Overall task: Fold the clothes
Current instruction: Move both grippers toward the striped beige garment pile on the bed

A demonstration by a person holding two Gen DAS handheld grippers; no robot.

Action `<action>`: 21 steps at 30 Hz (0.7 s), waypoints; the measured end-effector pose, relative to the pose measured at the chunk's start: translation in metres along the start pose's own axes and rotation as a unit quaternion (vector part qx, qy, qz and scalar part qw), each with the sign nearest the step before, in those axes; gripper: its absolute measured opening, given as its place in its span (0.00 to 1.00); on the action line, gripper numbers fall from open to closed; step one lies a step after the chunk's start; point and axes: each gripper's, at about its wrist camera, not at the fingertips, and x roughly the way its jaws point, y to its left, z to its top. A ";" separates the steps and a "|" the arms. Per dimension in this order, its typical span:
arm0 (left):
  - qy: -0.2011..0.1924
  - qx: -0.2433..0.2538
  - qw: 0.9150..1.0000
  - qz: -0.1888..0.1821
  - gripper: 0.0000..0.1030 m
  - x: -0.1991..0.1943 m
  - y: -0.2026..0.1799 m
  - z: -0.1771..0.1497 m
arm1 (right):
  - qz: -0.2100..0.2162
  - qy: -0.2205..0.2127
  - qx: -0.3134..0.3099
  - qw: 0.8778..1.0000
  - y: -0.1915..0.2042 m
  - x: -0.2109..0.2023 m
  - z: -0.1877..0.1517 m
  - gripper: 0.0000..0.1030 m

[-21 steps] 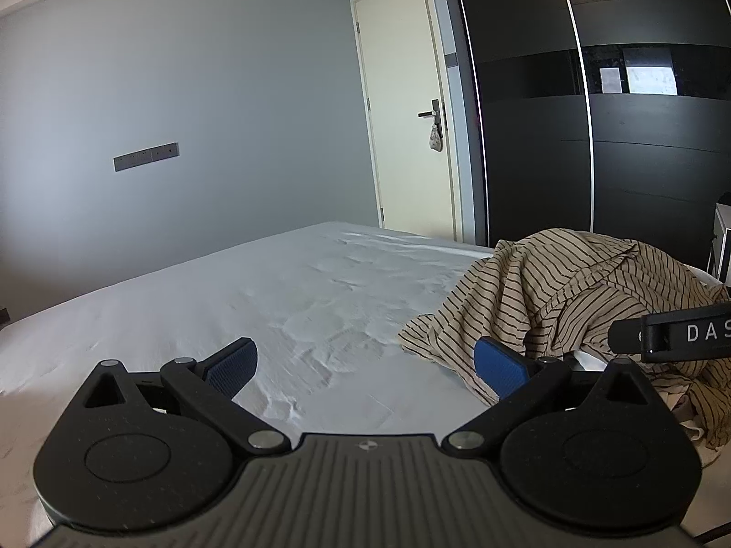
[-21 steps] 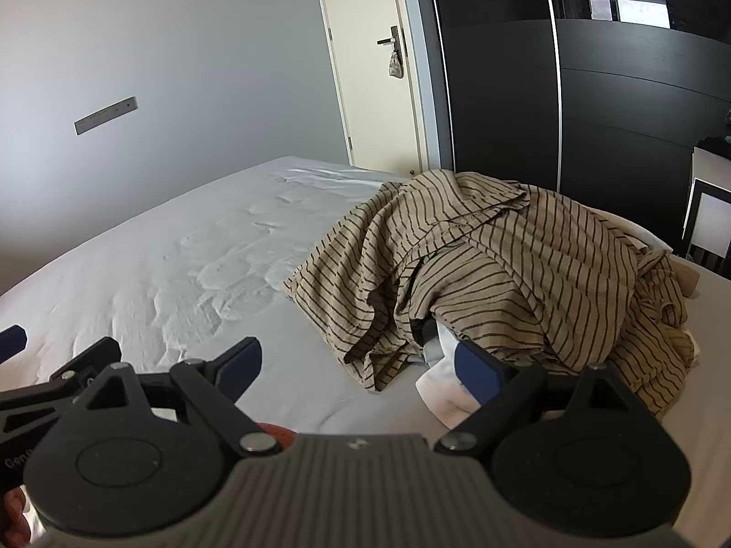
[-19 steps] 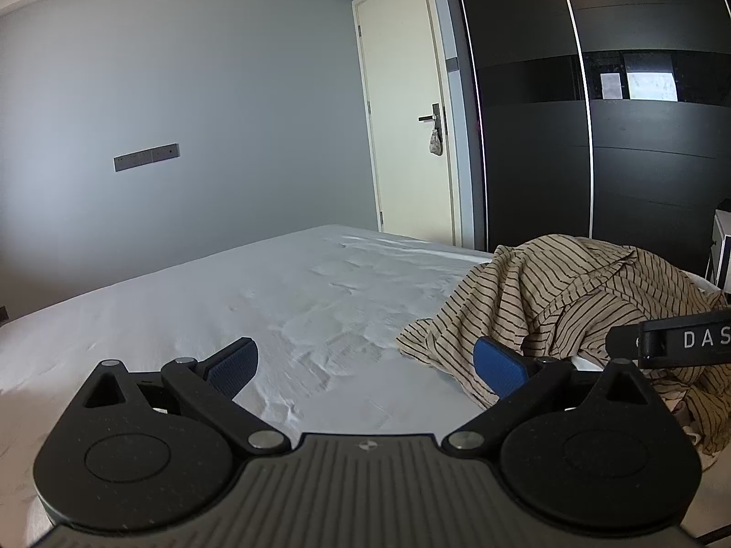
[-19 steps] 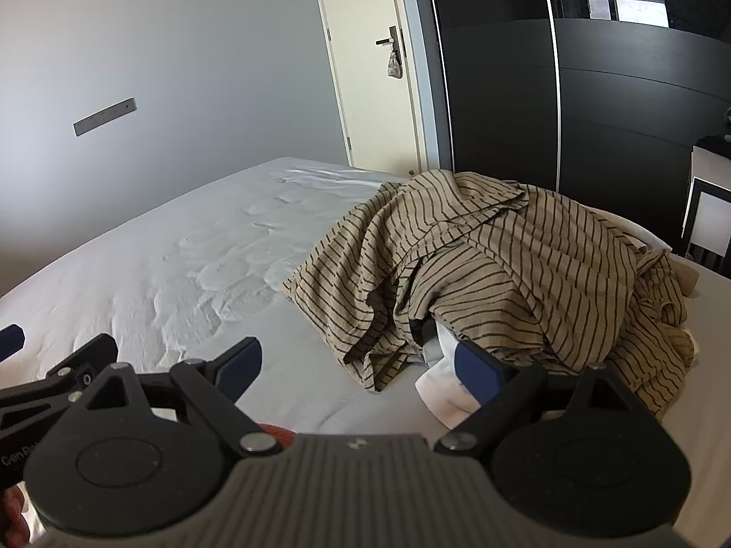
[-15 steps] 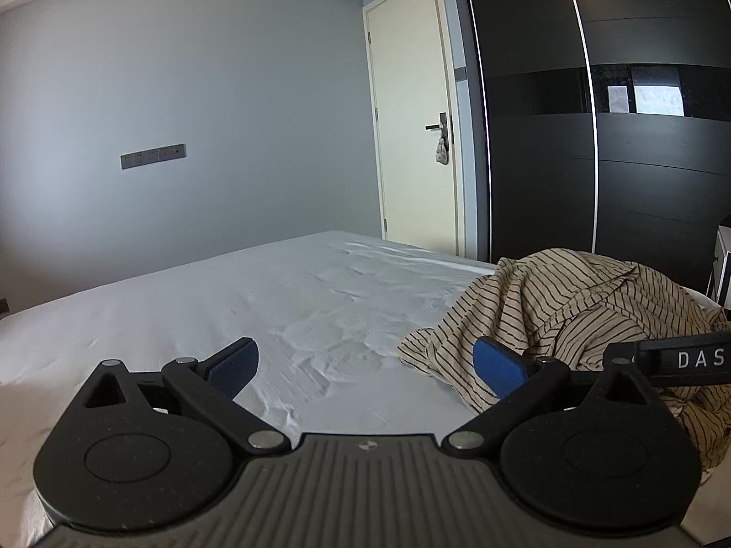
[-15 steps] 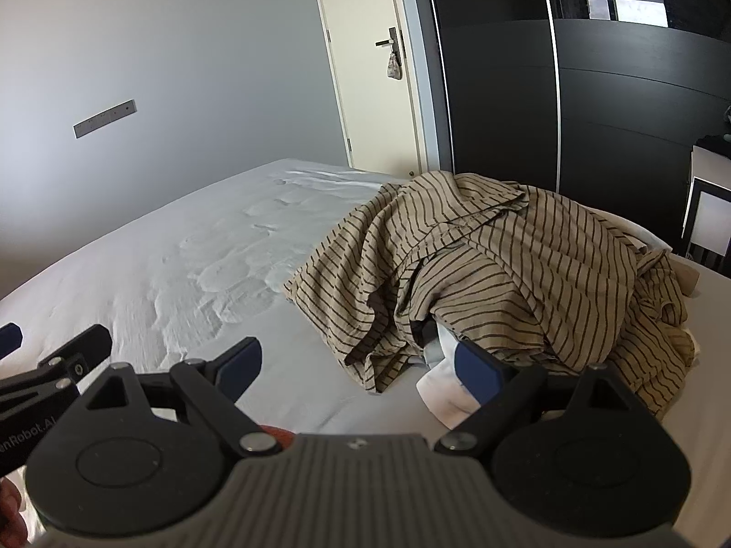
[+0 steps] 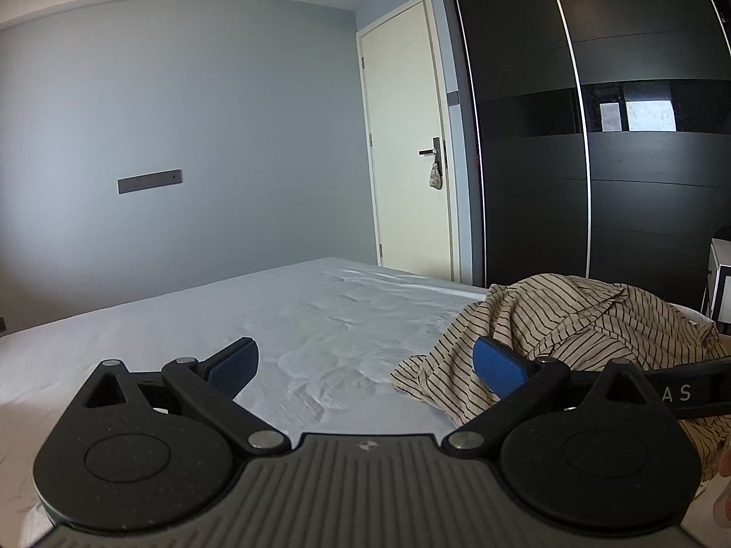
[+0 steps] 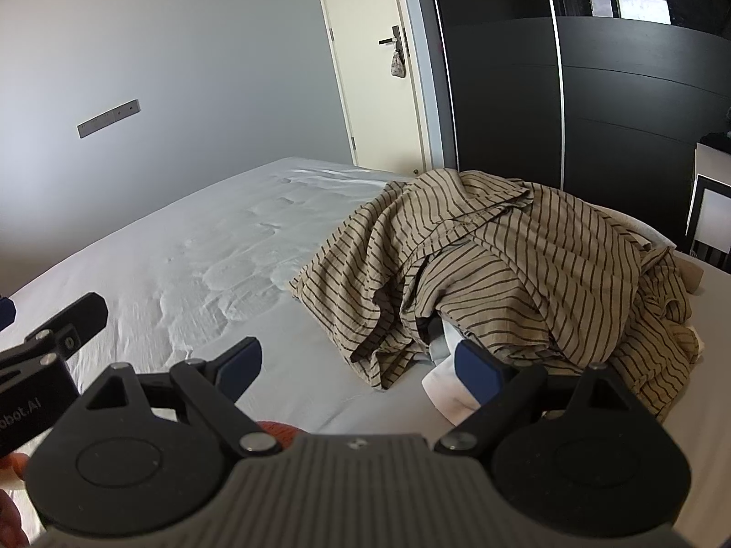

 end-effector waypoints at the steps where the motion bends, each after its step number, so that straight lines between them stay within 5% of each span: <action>1: -0.001 0.000 1.000 -0.002 1.00 0.000 0.000 0.000 | 0.000 0.000 0.000 1.000 0.000 0.000 0.000 0.90; 21: 0.019 -0.021 0.999 -0.030 1.00 0.004 0.002 -0.006 | -0.005 -0.005 -0.013 1.000 0.005 -0.001 -0.006 0.90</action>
